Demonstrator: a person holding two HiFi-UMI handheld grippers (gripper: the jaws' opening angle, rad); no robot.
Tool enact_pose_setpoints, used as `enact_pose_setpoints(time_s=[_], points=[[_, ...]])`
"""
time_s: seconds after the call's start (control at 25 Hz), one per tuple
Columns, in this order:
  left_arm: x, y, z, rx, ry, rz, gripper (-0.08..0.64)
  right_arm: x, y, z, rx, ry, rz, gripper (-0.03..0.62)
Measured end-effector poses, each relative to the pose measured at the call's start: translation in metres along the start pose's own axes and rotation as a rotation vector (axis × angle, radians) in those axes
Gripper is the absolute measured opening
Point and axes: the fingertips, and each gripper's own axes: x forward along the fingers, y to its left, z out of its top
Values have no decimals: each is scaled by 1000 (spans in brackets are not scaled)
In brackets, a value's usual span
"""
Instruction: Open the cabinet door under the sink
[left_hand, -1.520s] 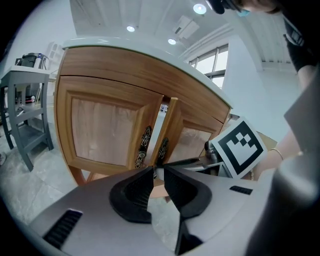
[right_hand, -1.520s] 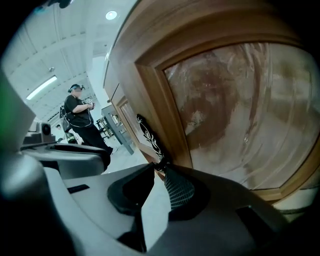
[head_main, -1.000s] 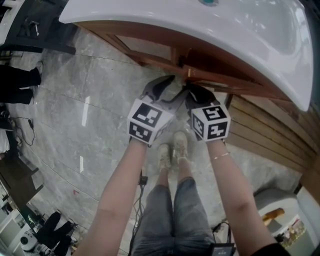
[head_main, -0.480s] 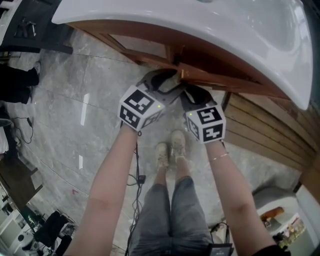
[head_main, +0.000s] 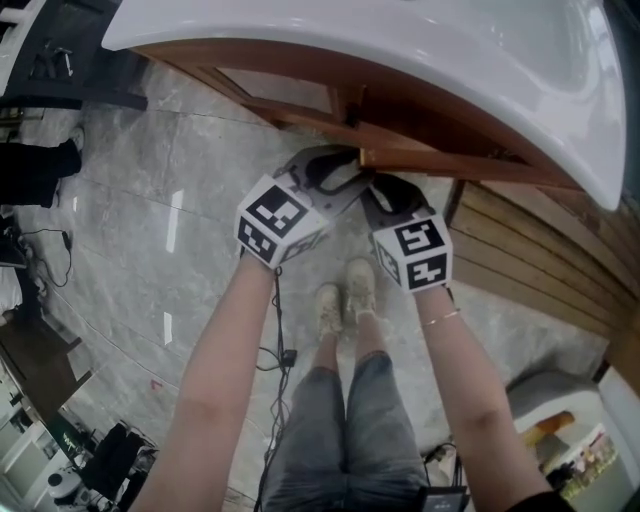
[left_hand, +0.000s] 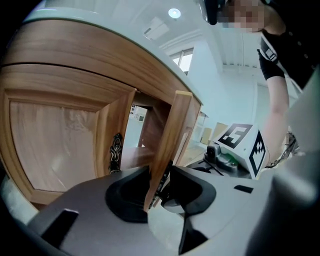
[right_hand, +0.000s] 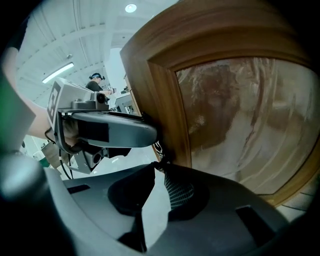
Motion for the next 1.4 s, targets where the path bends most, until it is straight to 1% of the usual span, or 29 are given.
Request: enact_pose_setpoints(time_s=[0.24, 0.52, 0.72, 0.84, 0.96, 1.04, 1.24, 1.4], points=[[-7, -14, -11, 13, 8, 21, 135, -8, 9, -13, 1, 4, -2, 67], [-16, -35, -23, -14, 27, 25, 133, -24, 19, -29, 8, -2, -21, 74], [-21, -55, -33, -18, 50, 10, 133, -37, 27, -42, 7, 5, -18, 77], [-24, -67, -36, 1, 57, 0, 133, -44, 30, -49, -13, -5, -22, 80], [-25, -84, -41, 61, 84, -18, 124, -56, 31, -61, -2, -7, -35, 80], [-24, -92, -44, 85, 97, -35, 120, -62, 31, -70, 19, -4, -43, 80], [-26, -114, -48, 64, 93, -84, 118, -79, 33, -80, 13, -6, -44, 81], [-24, -132, -53, 65, 106, -141, 117, -93, 32, -93, 15, 5, -47, 81]])
